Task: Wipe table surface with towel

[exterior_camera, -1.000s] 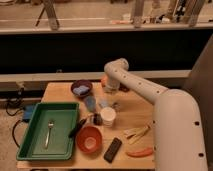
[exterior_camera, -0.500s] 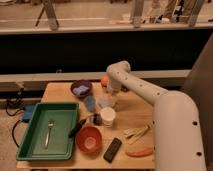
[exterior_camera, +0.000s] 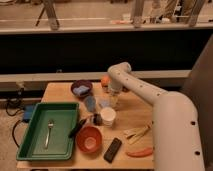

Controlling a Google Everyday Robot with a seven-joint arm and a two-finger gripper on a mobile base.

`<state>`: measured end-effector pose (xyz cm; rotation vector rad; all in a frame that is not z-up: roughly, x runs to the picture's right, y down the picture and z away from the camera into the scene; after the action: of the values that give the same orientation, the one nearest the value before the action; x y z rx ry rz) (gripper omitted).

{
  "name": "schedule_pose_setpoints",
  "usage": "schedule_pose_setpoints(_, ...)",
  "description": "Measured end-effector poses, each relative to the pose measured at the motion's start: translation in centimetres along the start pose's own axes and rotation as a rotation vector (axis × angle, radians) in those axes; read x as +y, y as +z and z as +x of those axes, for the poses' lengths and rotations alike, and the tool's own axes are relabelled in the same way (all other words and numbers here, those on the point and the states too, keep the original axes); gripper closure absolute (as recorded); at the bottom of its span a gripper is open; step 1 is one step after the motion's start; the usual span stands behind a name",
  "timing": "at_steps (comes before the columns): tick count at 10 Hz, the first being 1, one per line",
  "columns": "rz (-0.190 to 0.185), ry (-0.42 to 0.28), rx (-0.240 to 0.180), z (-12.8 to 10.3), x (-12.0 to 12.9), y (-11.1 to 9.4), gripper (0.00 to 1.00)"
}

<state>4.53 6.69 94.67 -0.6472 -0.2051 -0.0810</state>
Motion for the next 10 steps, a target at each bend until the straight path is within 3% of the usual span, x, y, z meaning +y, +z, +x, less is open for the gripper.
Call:
schedule_pose_setpoints(3,-0.075,-0.006,-0.029,-0.5,1.2,2.6,0.27)
schedule_pose_setpoints(5,-0.096,-0.01,-0.047,-0.5,1.7,3.1,0.28)
schedule_pose_setpoints(6,-0.1,-0.012,-0.057,-0.7,1.8,3.2,0.34)
schedule_pose_setpoints(10,-0.1,0.004,-0.078,-0.7,1.9,3.1,0.75)
